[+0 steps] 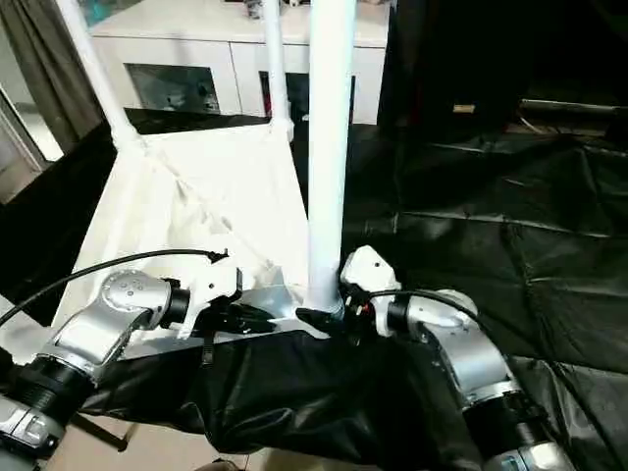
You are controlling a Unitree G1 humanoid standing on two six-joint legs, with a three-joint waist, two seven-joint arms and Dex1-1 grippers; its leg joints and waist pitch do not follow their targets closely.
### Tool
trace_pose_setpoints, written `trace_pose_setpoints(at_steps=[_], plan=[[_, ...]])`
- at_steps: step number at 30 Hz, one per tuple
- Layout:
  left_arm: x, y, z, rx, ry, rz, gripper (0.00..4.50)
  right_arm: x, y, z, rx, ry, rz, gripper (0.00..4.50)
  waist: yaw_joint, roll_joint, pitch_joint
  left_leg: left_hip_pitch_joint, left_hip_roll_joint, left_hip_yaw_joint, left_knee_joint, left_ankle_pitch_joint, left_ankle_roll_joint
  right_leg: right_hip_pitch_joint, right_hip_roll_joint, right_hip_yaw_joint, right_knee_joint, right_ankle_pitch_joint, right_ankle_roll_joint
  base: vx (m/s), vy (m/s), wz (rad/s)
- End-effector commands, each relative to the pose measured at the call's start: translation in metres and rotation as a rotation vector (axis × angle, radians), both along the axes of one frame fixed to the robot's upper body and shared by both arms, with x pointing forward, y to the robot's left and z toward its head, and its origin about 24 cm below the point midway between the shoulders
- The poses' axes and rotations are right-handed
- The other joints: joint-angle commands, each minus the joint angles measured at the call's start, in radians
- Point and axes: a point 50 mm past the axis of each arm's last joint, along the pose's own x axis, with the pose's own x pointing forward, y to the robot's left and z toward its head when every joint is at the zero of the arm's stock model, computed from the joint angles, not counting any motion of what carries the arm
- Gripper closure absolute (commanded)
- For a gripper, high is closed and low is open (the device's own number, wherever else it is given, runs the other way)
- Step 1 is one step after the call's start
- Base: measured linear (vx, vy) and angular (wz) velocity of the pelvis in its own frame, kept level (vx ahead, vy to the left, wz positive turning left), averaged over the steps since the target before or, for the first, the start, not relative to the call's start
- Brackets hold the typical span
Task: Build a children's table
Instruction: Rotate leg to tighten
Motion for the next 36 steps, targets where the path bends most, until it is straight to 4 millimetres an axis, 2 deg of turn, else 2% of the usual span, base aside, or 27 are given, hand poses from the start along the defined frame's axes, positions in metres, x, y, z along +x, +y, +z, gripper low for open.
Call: trace_pose_setpoints(at_steps=[1,2,6,7,13,15,16,19,20,21,24,25,27,28,29,30,31,32,34,35,36], plan=[[0.001,-0.002,0.002,0.010,-0.001,-0.046,4.50,0.003,0.002,0.002,-0.011,-0.018,0.013,0.83,-0.007,-0.008,-0.068,0.013,0.051,-0.016,-0.085,-0.224,0.029,0.035,-0.079,0.044,-0.082,-0.218,-0.213,0.000,0.000,0.00],[0.001,-0.002,0.002,0.008,0.004,-0.043,4.50,0.003,0.002,0.001,-0.013,-0.016,0.015,1.09,-0.008,-0.008,-0.067,0.014,0.051,-0.017,-0.086,-0.232,0.027,0.034,-0.079,0.043,-0.084,-0.228,-0.211,0.000,0.000,0.00],[0.001,-0.002,0.002,0.004,0.023,-0.034,4.50,0.004,0.002,0.000,-0.006,-0.008,0.013,1.27,-0.010,-0.009,-0.063,0.014,0.051,-0.017,-0.089,-0.255,0.021,0.034,-0.080,0.044,-0.088,-0.261,-0.207,0.000,0.000,0.00],[0.003,-0.003,0.002,-0.015,0.028,-0.009,4.50,0.006,0.003,-0.001,0.015,0.003,-0.013,1.52,-0.011,-0.010,-0.061,0.015,0.050,-0.017,-0.090,-0.263,0.019,0.032,-0.079,0.044,-0.089,-0.279,-0.204,0.000,0.000,0.00],[0.016,-0.011,0.003,-0.015,-0.016,0.115,4.50,0.011,0.008,-0.016,0.065,0.042,-0.221,1.73,-0.022,-0.009,-0.056,0.019,0.048,-0.021,-0.096,-0.308,-0.004,0.027,-0.080,0.044,-0.097,-0.352,-0.183,0.000,0.000,0.00],[0.022,-0.019,0.004,-0.029,-0.027,0.178,4.50,0.010,0.014,-0.024,0.084,0.068,-0.310,1.74,-0.030,-0.011,-0.050,0.018,0.048,-0.019,-0.100,-0.323,-0.008,0.023,-0.079,0.047,-0.101,-0.367,-0.181,0.000,0.000,0.00],[0.028,-0.033,0.005,-0.047,-0.049,0.233,4.50,0.012,0.022,-0.032,0.098,0.095,-0.425,1.75,-0.036,-0.009,-0.050,0.019,0.047,-0.022,-0.101,-0.329,-0.015,0.022,-0.080,0.046,-0.101,-0.375,-0.179,0.000,0.000,0.00],[0.030,-0.040,0.006,-0.051,-0.059,0.250,4.50,0.014,0.026,-0.036,0.100,0.106,-0.488,1.76,-0.042,-0.012,-0.048,0.016,0.044,-0.025,-0.104,-0.339,-0.021,0.027,-0.081,0.044,-0.104,-0.393,-0.165,0.000,0.000,0.00],[0.031,-0.046,0.006,-0.055,-0.064,0.257,4.50,0.015,0.031,-0.038,0.102,0.112,-0.515,1.76,-0.044,-0.011,-0.048,0.016,0.045,-0.026,-0.105,-0.341,-0.018,0.026,-0.081,0.044,-0.106,-0.397,-0.158,0.000,0.000,0.00],[0.032,-0.052,0.007,-0.061,-0.070,0.262,4.50,0.016,0.036,-0.039,0.104,0.116,-0.528,1.76,-0.049,-0.006,-0.045,0.019,0.045,-0.024,-0.105,-0.353,-0.019,0.019,-0.080,0.046,-0.109,-0.398,-0.158,0.000,0.000,0.00],[0.031,-0.069,0.008,-0.080,-0.077,0.245,4.50,0.016,0.053,-0.038,0.114,0.098,-0.506,1.76,-0.054,-0.007,-0.045,0.020,0.044,-0.025,-0.108,-0.360,-0.015,0.024,-0.081,0.044,-0.113,-0.392,-0.159,0.000,0.000,0.00],[0.031,-0.074,0.009,-0.082,-0.080,0.238,4.50,0.016,0.058,-0.036,0.131,0.095,-0.493,1.20,-0.053,-0.007,-0.047,0.021,0.044,-0.025,-0.108,-0.354,-0.013,0.025,-0.081,0.044,-0.113,-0.383,-0.160,0.000,0.000,0.00],[0.030,-0.075,0.009,-0.086,-0.086,0.220,4.50,0.015,0.061,-0.031,0.179,0.103,-0.453,1.04,-0.051,-0.008,-0.049,0.019,0.047,-0.022,-0.110,-0.311,0.005,0.028,-0.081,0.047,-0.112,-0.313,-0.175,0.000,0.000,0.00],[0.030,-0.074,0.009,-0.087,-0.084,0.211,4.50,0.015,0.060,-0.029,0.185,0.101,-0.438,0.97,-0.052,-0.002,-0.049,0.017,0.047,-0.022,-0.111,-0.312,0.008,0.031,-0.080,0.045,-0.111,-0.299,-0.181,0.000,0.000,0.00],[0.029,-0.073,0.009,-0.088,-0.083,0.206,4.50,0.014,0.060,-0.028,0.187,0.100,-0.431,0.85,-0.052,-0.006,-0.050,0.014,0.046,-0.022,-0.110,-0.305,0.011,0.034,-0.080,0.045,-0.109,-0.289,-0.183,0.000,0.000,0.00],[0.028,-0.070,0.009,-0.086,-0.078,0.180,4.50,0.014,0.057,-0.025,0.187,0.087,-0.401,0.61,-0.049,0.000,-0.052,0.016,0.047,-0.022,-0.109,-0.295,0.014,0.034,-0.083,0.046,-0.109,-0.281,-0.186,0.000,0.000,0.00],[0.026,-0.064,0.009,-0.077,-0.069,0.145,4.50,0.013,0.052,-0.022,0.179,0.075,-0.357,0.61,-0.050,0.000,-0.055,0.014,0.048,-0.022,-0.109,-0.287,0.018,0.039,-0.082,0.044,-0.107,-0.261,-0.189,0.000,0.000,0.00],[0.023,-0.059,0.008,-0.069,-0.060,0.112,4.50,0.012,0.047,-0.018,0.171,0.063,-0.316,0.61,-0.048,0.004,-0.059,0.012,0.049,-0.022,-0.107,-0.263,0.024,0.043,-0.083,0.045,-0.102,-0.215,-0.199,0.000,0.000,0.00],[0.021,-0.049,0.007,-0.052,-0.047,0.079,4.50,0.009,0.037,-0.013,0.160,0.054,-0.251,0.61,-0.049,0.002,-0.063,0.009,0.050,-0.021,-0.103,-0.221,0.040,0.047,-0.081,0.043,-0.093,-0.131,-0.220,0.000,0.000,0.00],[0.019,-0.043,0.007,-0.050,-0.039,0.051,4.50,0.007,0.030,-0.010,0.151,0.052,-0.210,0.61,-0.048,0.001,-0.064,0.009,0.049,-0.021,-0.101,-0.208,0.048,0.049,-0.079,0.042,-0.091,-0.104,-0.226,0.000,0.000,0.00],[0.018,-0.039,0.008,-0.049,-0.028,0.036,4.50,0.005,0.025,-0.008,0.146,0.054,-0.181,0.61,-0.044,0.001,-0.071,0.013,0.049,-0.016,-0.092,-0.169,0.066,0.049,-0.080,0.043,-0.085,-0.032,-0.244,0.000,0.000,0.00]])
